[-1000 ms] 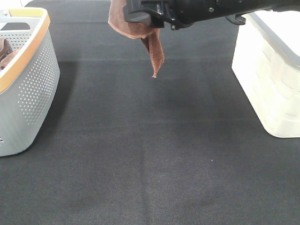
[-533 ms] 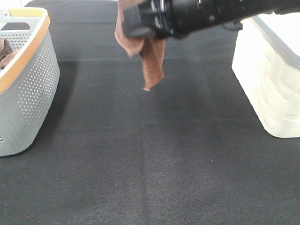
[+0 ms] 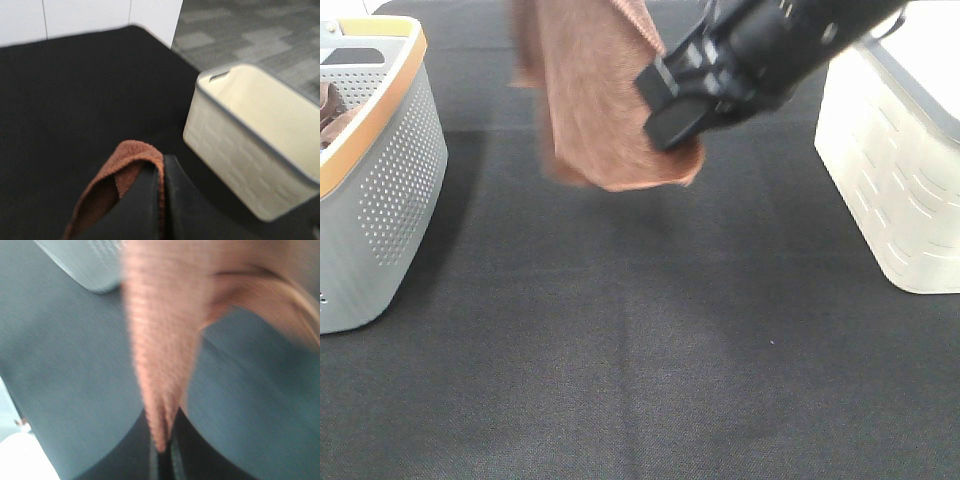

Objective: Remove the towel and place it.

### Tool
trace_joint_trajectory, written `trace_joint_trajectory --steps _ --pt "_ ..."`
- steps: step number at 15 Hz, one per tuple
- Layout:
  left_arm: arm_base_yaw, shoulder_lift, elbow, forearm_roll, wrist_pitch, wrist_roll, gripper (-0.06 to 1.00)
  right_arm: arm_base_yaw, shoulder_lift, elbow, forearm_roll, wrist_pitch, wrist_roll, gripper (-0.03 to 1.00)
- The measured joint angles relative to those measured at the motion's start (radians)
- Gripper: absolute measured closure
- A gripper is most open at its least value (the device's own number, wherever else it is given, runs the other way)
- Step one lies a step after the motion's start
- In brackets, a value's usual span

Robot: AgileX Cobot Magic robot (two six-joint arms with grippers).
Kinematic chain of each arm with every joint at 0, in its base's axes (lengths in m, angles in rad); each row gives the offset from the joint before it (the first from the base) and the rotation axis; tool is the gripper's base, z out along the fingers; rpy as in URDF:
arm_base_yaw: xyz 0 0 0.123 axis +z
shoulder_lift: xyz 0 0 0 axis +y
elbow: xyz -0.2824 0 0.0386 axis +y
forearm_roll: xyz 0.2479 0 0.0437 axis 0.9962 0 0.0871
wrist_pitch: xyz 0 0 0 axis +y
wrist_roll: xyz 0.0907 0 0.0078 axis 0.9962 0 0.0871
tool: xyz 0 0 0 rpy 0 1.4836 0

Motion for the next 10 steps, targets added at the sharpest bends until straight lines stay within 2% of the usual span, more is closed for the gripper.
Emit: trace_joint_trajectory --steps 3,6,10 --pt "0.046 0.000 0.000 0.009 0.145 -0.004 0.94 0.000 0.000 -0.095 -0.190 0.069 0.170 0.97" --pt "0.049 0.000 0.000 0.046 0.236 -0.007 0.94 0.000 0.000 -0.151 -0.408 0.079 0.315 0.97" --pt "0.049 0.059 0.000 0.096 0.221 -0.026 0.94 0.000 0.007 -0.157 -0.645 -0.032 0.418 0.97"
